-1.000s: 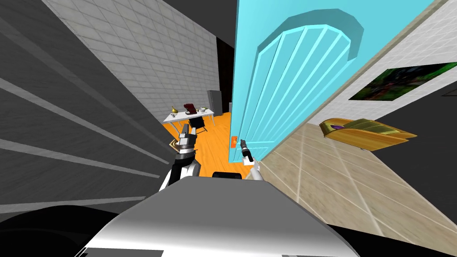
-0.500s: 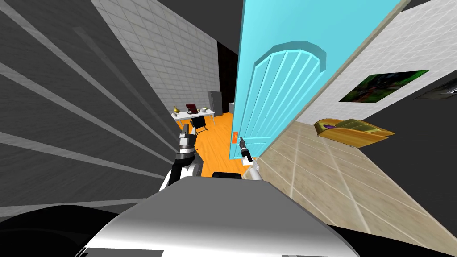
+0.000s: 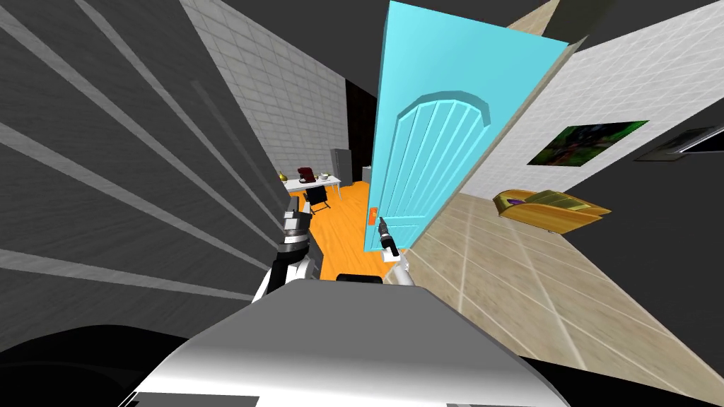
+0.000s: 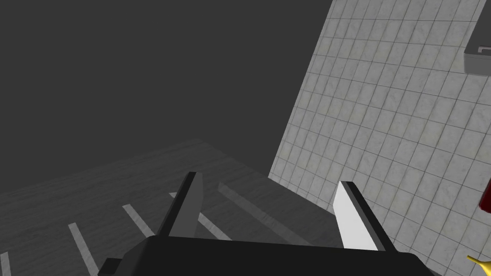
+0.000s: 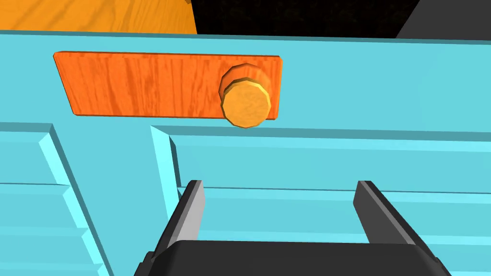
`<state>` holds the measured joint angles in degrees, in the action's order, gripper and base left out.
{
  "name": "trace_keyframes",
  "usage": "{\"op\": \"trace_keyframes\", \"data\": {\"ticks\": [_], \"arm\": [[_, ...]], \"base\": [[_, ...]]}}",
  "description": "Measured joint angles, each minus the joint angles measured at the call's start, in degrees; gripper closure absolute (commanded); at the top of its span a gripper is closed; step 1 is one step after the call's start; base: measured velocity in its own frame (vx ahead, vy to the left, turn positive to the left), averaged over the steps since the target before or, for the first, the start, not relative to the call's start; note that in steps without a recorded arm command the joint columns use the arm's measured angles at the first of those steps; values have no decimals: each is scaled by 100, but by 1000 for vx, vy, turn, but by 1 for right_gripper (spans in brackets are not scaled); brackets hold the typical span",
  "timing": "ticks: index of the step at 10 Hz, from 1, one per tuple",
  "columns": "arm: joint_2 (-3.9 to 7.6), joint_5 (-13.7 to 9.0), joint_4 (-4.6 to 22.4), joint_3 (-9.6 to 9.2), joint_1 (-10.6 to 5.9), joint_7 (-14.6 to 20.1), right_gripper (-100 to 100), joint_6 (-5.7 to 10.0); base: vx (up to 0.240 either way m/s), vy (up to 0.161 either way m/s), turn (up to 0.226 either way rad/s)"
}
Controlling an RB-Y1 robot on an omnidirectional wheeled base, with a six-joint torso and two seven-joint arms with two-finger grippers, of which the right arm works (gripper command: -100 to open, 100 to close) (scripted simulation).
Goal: Push the door open
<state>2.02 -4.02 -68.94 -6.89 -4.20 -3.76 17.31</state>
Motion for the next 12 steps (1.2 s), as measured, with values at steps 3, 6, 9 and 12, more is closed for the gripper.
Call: {"op": "trace_keyframes", "data": {"ticks": [3, 6, 9, 12], "arm": [[-51, 26, 33, 42, -21, -68, -100, 31], [-228, 51, 62, 83, -54, -136, 100, 49], [-213, 50, 61, 86, -59, -131, 100, 53], [-212, 51, 79, 82, -35, -133, 100, 39]], "base": [[226, 34, 16], [99, 9, 4], [-29, -2, 0], [31, -7, -29]]}}
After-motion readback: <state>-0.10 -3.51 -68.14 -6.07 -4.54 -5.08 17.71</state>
